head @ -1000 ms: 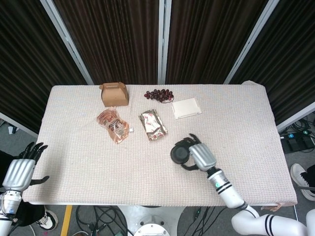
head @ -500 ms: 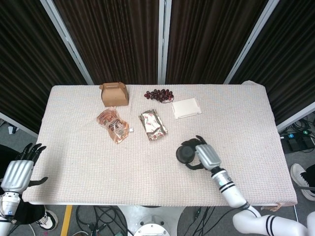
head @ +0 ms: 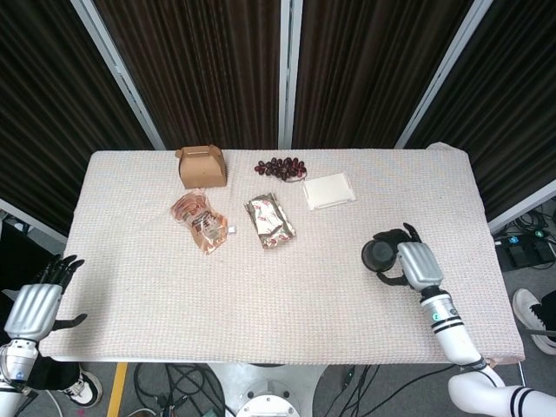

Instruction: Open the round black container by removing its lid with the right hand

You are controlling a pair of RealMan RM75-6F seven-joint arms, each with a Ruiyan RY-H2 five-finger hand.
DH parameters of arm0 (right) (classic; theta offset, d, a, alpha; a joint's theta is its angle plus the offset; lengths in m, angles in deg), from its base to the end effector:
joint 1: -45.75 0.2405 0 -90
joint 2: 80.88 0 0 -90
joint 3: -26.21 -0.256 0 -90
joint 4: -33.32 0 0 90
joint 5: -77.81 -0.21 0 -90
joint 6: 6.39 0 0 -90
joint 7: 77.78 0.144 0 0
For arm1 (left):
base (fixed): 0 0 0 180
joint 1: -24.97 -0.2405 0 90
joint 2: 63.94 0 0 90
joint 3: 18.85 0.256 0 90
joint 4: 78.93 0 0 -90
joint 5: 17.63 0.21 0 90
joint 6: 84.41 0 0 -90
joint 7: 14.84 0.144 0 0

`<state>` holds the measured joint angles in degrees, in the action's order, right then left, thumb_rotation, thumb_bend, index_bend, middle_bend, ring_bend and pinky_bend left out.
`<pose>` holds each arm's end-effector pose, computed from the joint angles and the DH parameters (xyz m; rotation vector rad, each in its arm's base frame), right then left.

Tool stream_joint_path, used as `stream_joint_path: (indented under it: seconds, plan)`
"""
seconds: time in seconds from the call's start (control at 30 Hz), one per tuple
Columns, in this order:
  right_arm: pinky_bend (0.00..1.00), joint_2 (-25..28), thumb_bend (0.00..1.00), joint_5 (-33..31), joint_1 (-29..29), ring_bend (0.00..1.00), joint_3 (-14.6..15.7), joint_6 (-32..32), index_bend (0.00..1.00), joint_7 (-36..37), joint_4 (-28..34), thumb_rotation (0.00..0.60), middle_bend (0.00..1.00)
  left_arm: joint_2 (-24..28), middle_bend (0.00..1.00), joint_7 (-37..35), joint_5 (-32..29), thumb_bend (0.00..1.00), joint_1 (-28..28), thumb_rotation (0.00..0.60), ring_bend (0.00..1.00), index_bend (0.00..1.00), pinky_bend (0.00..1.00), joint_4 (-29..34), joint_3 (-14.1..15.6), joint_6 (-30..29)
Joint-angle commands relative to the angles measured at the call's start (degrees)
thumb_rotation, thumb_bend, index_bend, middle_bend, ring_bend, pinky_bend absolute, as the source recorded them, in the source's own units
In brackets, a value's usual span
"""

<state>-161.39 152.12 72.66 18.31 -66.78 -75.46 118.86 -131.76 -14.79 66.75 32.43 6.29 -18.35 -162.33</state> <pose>-0.2408 -0.2989 0.0370 1.6150 -1.2110 1.0170 -0.3377 0.1835 0.1282 -1.4963 -0.9713 -0.7604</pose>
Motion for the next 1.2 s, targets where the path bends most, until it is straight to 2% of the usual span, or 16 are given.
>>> stream_joint_path:
  seconds: [0.03,0.13,0.2,0.3,0.43,0.53,0.6,0.7,0.83,0.93,1.0,1.2]
  plan:
    - [0.0,-10.68,0.31,2.42,5.02,0.15,1.22,5.53,0.52,-3.13,-0.33,0.6,0.54,0.24,0.07,-0.13,-0.38,0.02,-0.12,0.6,0.0,0.12,0.24,-0.07,-0.05,0.05]
    - [0.0,-14.46,0.31,0.23,6.2,0.15,0.27,7.02,0.52,-3.4,-2.18,0.6,0.54,0.21,0.07,-0.39,-0.59,0.02,0.0,0.6,0.0,0.12,0.24,-0.2,-0.19,0.32]
    - [0.0,-13.5,0.31,-0.07,5.53,0.15,-0.5,5.13,0.52,-3.56,-2.21,0.6,0.54,-0.05,0.07,-0.48,-0.47,0.02,0.15,0.6,0.0,0.12,0.24,-0.38,-0.14,0.58]
    - [0.0,-7.67,0.31,-0.56,2.69,0.15,-1.83,0.44,0.52,-2.73,-1.56,0.6,0.54,-0.51,0.07,-0.47,-0.14,0.02,0.53,0.6,0.0,0.12,0.24,-0.81,0.06,1.28]
    - [0.0,2.35,0.31,-1.63,-2.07,0.15,-3.59,-4.85,0.51,1.81,0.75,0.6,0.54,-0.78,0.07,-0.32,-0.09,0.02,0.84,0.6,0.0,0.12,0.24,-0.87,-0.06,1.56]
    - [0.0,4.43,0.31,-0.11,-2.5,0.15,-2.67,-4.44,0.51,3.11,2.69,0.6,0.54,-0.8,0.07,0.1,0.0,0.02,0.98,0.6,0.0,0.12,0.24,-0.48,-0.09,1.6]
    - [0.0,2.81,0.31,1.71,-1.27,0.15,-1.55,-2.89,0.51,2.51,3.09,0.6,0.54,-0.82,0.07,0.46,0.34,0.02,0.96,0.6,0.0,0.12,0.24,-0.08,-0.01,1.32]
    - [0.0,-3.69,0.31,3.16,2.55,0.15,-0.59,1.5,0.51,0.79,2.62,0.6,0.54,-0.48,0.07,1.42,0.51,0.02,0.68,0.6,0.0,0.12,0.24,0.65,0.25,0.91]
    - [0.0,-11.08,0.31,4.52,6.44,0.15,-0.37,4.13,0.52,-3.23,0.66,0.6,0.54,0.18,0.07,1.74,-0.41,0.02,0.45,0.6,0.0,0.12,0.24,1.17,-0.02,0.84]
    - [0.0,-11.73,0.31,4.88,6.41,0.15,-0.85,2.05,0.52,-5.42,0.74,0.6,0.54,0.09,0.07,1.46,-0.61,0.02,0.46,0.6,0.0,0.12,0.24,1.05,-0.11,0.94]
    - [0.0,-9.62,0.31,4.54,5.03,0.15,-1.19,-0.32,0.52,-5.76,1.11,0.6,0.54,-0.2,0.07,1.22,-0.48,0.02,0.58,0.6,0.0,0.12,0.24,0.66,-0.04,1.19]
    - [0.0,3.27,0.31,1.53,-2.07,0.15,-2.25,-7.31,0.52,-1.08,1.83,0.6,0.54,-1.08,0.07,0.38,-0.07,0.02,1.07,0.6,0.0,0.12,0.24,-0.52,-0.1,1.66]
